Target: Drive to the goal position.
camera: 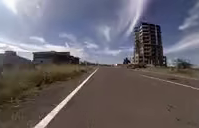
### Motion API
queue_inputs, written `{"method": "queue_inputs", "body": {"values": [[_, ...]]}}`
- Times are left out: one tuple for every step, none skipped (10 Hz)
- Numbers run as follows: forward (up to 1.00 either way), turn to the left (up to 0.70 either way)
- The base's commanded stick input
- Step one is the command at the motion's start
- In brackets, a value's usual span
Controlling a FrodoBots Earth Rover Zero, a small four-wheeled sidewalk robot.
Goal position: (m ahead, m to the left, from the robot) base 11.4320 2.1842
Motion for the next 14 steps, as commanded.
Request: {"method": "queue_inputs", "body": {"values": [[1.0, -0.4], [1.0, -0.4], [1.0, -0.4], [1.0, -0.4], [1.0, -0.02], [1.0, -0.01], [1.0, 0.0], [1.0, 0.0], [1.0, 0.0], [1.0, 0.0], [1.0, 0.0], [1.0, 0.0], [1.0, 0.0], [1.0, 0.0]]}}
